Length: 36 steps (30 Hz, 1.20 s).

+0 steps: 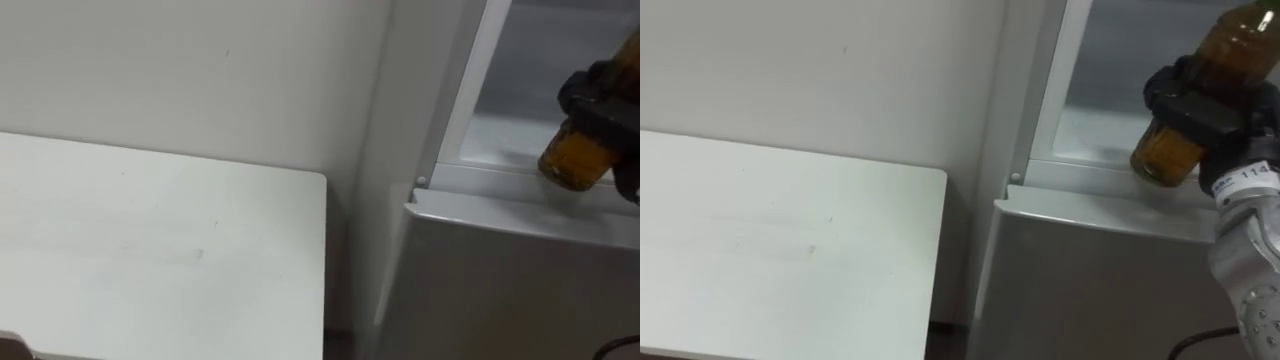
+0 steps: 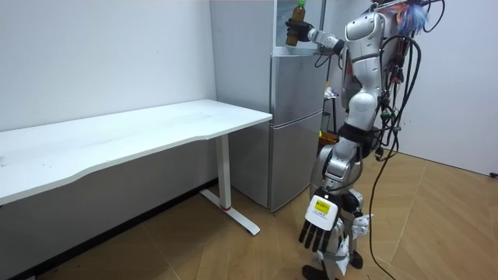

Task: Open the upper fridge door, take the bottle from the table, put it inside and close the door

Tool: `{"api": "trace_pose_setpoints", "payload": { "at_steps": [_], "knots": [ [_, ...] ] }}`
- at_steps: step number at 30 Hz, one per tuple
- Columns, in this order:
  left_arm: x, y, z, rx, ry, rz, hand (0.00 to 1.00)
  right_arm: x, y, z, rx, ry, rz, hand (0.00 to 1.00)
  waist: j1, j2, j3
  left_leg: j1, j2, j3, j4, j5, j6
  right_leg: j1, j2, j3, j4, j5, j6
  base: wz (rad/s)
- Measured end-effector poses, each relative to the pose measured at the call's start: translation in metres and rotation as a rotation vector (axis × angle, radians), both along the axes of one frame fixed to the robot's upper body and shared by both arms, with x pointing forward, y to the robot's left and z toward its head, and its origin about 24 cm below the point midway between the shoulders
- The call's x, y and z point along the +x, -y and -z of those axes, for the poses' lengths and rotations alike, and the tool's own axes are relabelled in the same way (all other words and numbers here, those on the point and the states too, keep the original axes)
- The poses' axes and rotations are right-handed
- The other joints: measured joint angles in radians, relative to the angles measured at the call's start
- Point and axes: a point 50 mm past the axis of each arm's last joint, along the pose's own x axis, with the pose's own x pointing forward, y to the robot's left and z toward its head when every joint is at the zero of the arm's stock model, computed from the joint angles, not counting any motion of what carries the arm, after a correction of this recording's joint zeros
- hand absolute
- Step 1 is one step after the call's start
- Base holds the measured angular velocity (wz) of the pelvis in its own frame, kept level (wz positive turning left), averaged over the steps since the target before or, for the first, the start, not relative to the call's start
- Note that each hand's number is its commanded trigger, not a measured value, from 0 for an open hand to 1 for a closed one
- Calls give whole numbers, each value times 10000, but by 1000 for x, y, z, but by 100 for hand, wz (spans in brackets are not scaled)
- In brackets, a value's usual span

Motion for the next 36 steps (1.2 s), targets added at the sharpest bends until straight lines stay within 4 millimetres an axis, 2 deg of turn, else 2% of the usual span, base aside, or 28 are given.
{"api": "trace_pose_setpoints", "payload": {
  "at_steps": [2, 5, 13, 23, 30, 36],
  "knots": [
    [-1, -1, 0, -27, -65, 22, 0, 3, 3, 3, -221, -304, 65, 100, 96, 5, 3, -11, 0, -15, 0, 0, 0, 2, 0, -35, -1, 0, 0, 2],
    [-6, -2, -1, -131, -237, 0, 0, 5, 1, -2, -213, -157, 49, 100, 107, 32, -5, -21, -2, -22, 0, 0, -1, 3, -3, -81, -7, 0, 0, 1],
    [-7, -5, -2, -118, -331, 1, 0, 9, 1, -1, -494, -267, -50, 100, 144, 54, -22, -169, -11, -128, 111, 0, -1, 9, -11, -247, -11, 0, 0, 6],
    [-7, -5, -2, -97, -368, 66, 0, 13, 14, -3, -397, -425, 468, 100, 633, 284, -47, -193, -21, -245, 177, 1, -1, 9, -13, -254, -10, 7, -11, 0],
    [-12, -6, -3, -213, -425, 102, 0, 22, 17, -4, -393, -551, 748, 100, 635, 274, -38, -301, -40, -404, 224, 3, -3, 51, -29, -461, -9, 7, -11, 7],
    [-10, -7, -3, -193, -344, 283, 0, 23, 27, -4, -731, -675, 1171, 100, 753, 262, -10, -415, -59, -573, 331, 4, -3, 21, -35, -593, -20, 7, -11, 8]
  ]
}}
